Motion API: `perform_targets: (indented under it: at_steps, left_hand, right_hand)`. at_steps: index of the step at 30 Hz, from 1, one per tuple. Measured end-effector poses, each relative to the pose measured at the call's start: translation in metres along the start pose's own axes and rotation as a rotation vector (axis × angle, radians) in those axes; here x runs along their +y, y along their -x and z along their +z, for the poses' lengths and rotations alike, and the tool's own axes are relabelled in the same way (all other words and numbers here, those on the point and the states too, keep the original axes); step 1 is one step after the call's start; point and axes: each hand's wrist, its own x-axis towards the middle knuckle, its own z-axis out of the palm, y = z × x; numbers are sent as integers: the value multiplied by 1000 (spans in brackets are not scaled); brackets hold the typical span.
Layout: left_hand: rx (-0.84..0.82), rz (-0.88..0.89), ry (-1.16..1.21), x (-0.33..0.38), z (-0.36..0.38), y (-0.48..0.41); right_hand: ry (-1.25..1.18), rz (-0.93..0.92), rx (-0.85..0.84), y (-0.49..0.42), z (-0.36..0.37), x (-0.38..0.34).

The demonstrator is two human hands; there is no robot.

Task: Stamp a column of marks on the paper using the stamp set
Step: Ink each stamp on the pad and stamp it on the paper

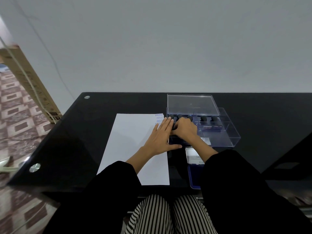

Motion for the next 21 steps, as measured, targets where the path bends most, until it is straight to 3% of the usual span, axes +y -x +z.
perform_targets:
  at_steps: [5,11,21]
  left_hand:
    - [36,-7,6,-5,-8,11]
    - [90,24,60,4,-17,30]
    - [14,123,19,48,-5,74]
  right_hand:
    - [-177,-8,1,0,-11,5]
    - [-633,-34,60,29,-50,13]
    - [-535,-83,79,105,-71,50]
